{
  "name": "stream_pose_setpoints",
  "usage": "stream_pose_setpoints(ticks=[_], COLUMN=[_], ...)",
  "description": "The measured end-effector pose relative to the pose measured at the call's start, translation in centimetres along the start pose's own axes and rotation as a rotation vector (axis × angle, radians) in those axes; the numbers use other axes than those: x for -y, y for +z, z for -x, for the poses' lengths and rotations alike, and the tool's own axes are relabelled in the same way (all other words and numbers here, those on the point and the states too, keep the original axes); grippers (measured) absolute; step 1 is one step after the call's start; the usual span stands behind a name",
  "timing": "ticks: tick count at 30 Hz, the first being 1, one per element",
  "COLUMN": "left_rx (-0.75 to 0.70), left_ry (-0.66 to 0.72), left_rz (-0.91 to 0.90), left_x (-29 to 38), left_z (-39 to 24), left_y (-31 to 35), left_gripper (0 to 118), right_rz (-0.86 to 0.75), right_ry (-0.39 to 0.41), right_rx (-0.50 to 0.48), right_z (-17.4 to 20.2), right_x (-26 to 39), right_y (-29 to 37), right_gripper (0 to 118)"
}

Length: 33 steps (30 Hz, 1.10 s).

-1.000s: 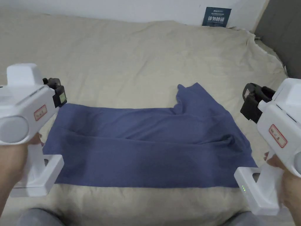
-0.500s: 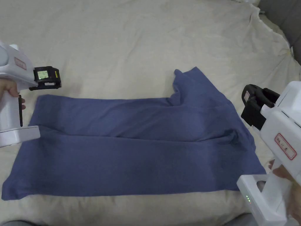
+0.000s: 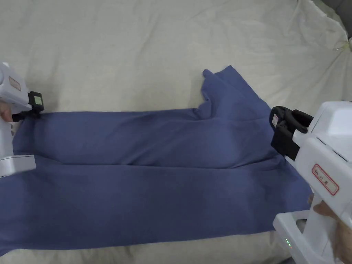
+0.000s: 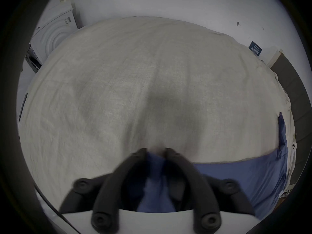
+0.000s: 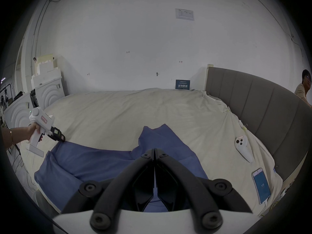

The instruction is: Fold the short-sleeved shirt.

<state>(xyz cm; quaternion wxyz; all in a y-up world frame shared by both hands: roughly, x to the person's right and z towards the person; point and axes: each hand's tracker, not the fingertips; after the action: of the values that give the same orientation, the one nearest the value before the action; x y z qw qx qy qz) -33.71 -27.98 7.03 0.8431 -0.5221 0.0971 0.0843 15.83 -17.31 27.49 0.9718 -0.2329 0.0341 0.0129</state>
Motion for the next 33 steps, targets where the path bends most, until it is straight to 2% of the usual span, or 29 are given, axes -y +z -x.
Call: stream_pose_setpoints(ticks=[1,2,4,8,12,13,14,15,16,17,19,23,27,29,33], left_rx=[0.004,0.007,0.049,0.076,0.099,0.099,0.102,0.106,0.110,0.115,0.124,0.133,0.129,0.130,0.128], left_ry=[-0.005,-0.002,-0.011,-0.065,-0.076,-0.079,-0.082,-0.080,-0.075,-0.064,-0.033,0.000,0.010,0.010,0.033], left_rz=[-0.012,-0.027,-0.054,-0.221,-0.303,-0.312,-0.316,-0.323,-0.326,-0.330,-0.332,-0.326,-0.314,-0.311,-0.307], left_x=[0.1,0.4,0.8,2.3,3.6,3.9,4.1,4.4,4.6,4.9,5.1,5.2,5.0,5.1,4.8], left_z=[-0.1,-0.1,0.0,0.1,0.5,0.6,0.6,0.7,0.8,0.9,1.0,0.9,0.6,0.6,0.7], left_y=[0.3,1.0,2.0,6.0,9.3,9.7,10.2,10.6,10.8,11.1,11.5,11.6,11.4,11.4,10.5], left_gripper=[2,0,0,0,0,0,0,0,0,0,0,0,0,0,0], right_rz=[0.002,0.002,0.001,0.020,0.108,0.128,0.140,0.197,0.235,0.265,0.332,0.522,0.630,0.634,0.641], right_ry=[0.004,0.005,0.004,0.003,-0.057,-0.078,-0.107,-0.088,-0.079,-0.048,-0.046,-0.085,-0.110,-0.118,-0.083], right_rx=[-0.005,-0.008,-0.013,-0.021,-0.024,-0.033,-0.039,-0.001,0.003,0.070,0.146,0.177,0.195,0.195,0.195], right_z=[0.2,0.2,0.2,-1.0,-3.3,-3.9,-4.7,-5.4,-5.8,-6.3,-7.4,-9.0,-9.8,-10.1,-10.2], right_x=[-0.1,-0.2,-0.7,-2.4,-4.6,-5.1,-5.7,-6.4,-6.7,-6.9,-7.1,-5.8,-3.3,-2.3,-0.9], right_y=[-0.1,0.0,-0.1,-1.5,-4.6,-5.6,-6.7,-8.4,-9.6,-11.2,-13.8,-18.9,-22.4,-23.3,-24.5], right_gripper=[0,0,0,0,1,8,32,76,102,113,113,113,113,107,86])
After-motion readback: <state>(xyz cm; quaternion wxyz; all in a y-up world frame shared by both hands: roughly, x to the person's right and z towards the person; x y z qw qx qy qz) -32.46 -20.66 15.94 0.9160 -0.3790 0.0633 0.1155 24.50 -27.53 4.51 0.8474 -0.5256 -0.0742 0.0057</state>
